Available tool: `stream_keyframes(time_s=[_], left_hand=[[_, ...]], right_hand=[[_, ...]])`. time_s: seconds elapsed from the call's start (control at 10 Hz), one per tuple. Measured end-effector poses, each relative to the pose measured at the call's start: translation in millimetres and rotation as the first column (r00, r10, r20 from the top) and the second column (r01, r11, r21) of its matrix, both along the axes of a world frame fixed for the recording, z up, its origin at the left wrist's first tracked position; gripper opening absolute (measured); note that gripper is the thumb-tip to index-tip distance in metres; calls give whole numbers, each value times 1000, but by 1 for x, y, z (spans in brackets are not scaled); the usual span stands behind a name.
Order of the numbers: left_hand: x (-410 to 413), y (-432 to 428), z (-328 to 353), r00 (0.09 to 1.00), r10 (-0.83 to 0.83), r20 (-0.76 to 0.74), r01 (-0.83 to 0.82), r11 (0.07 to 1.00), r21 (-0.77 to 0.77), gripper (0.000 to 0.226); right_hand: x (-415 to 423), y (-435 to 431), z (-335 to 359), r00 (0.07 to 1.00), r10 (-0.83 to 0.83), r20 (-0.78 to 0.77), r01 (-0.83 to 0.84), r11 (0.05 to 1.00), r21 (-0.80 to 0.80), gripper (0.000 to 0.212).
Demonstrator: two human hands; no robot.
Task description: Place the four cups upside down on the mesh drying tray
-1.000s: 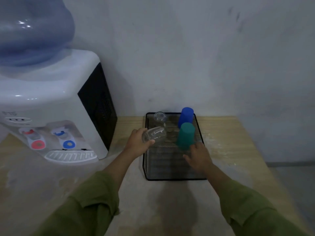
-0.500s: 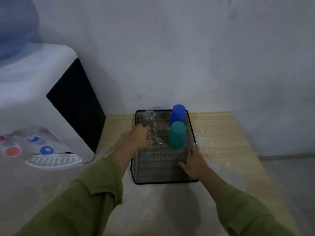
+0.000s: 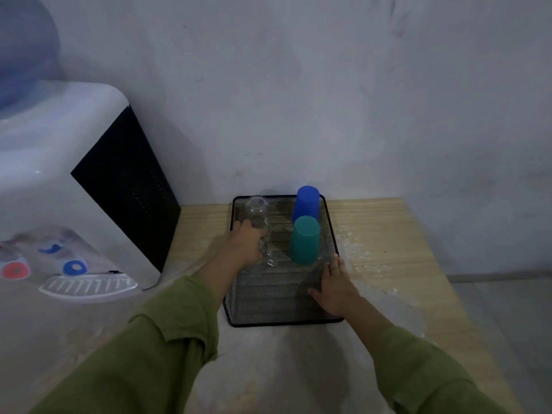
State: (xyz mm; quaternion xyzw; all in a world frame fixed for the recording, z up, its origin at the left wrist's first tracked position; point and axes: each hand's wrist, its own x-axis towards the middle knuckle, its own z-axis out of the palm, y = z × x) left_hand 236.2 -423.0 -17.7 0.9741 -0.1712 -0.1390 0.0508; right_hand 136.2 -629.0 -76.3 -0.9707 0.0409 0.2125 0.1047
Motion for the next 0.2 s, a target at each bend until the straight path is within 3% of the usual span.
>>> stream_keyframes(time_s=[0.2], left_hand=[[-7,2,8,999,30,-40,-33,998,-53,61]], right_hand=[[3,-1,7,1000,-13,2,13,1000,9,81]])
